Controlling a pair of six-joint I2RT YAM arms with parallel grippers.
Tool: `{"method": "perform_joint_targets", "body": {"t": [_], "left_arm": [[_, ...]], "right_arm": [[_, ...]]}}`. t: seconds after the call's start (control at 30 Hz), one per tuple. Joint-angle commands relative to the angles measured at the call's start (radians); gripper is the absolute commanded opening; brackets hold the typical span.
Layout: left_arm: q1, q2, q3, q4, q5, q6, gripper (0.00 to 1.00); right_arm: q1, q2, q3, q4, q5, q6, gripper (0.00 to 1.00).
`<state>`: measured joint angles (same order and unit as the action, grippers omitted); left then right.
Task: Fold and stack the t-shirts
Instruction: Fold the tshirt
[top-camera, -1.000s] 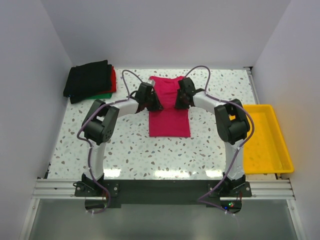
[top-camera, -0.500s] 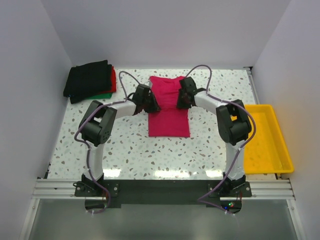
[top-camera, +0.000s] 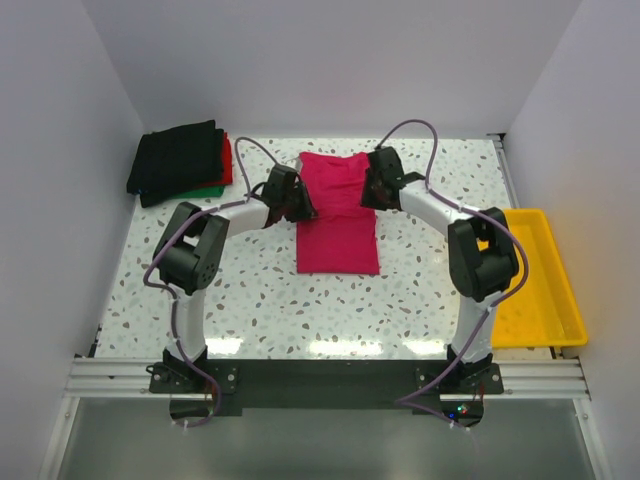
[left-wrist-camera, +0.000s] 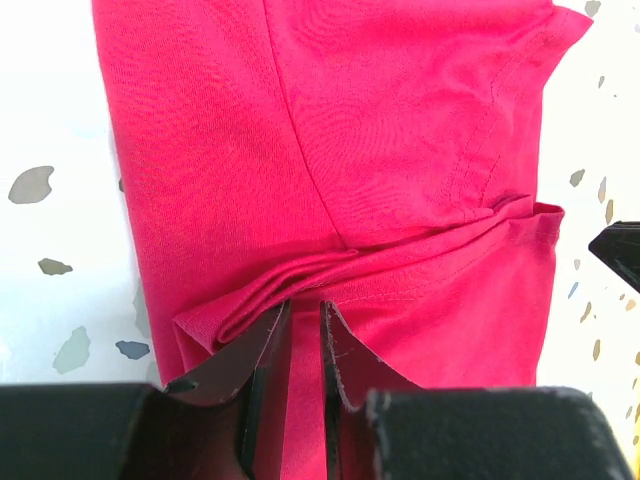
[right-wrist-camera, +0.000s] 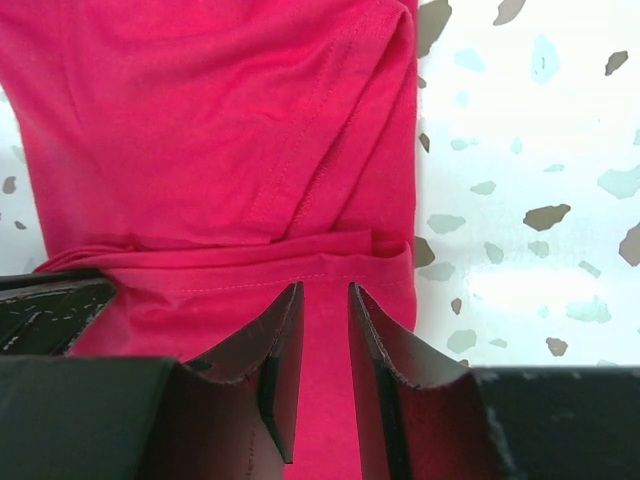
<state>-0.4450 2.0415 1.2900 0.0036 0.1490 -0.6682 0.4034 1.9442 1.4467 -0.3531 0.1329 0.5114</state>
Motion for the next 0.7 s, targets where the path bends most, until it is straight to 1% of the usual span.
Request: {"method": "perform_joint_targets", "body": {"t": [0.0, 0.2, 0.37, 0.53, 0.67], "left_arm": [[0.014, -0.043, 0.014, 0.013, -0.014, 0.027, 0.22], [0.038, -0.030, -0.006, 0.041, -0.014, 0.019, 0.22], [0.048, -0.017, -0.040, 0.042, -0.048, 0.007, 0.22], [0.048, 0.002, -0.084, 0.058, -0.034, -0.017, 0.19], [0.048, -0.035, -0.159, 0.088, -0.052, -0.045, 0.17]], "right_arm": [[-0.009, -0.010, -0.017, 0.000, 0.037, -0.014, 0.28], [-0.020, 0.060, -0.008, 0.000, 0.042, -0.013, 0.27], [-0.021, 0.108, -0.009, -0.006, 0.039, -0.004, 0.27], [-0.021, 0.090, -0.065, 0.011, 0.034, 0.018, 0.27], [-0.021, 0.050, -0.112, 0.016, 0.033, 0.021, 0.27]]}}
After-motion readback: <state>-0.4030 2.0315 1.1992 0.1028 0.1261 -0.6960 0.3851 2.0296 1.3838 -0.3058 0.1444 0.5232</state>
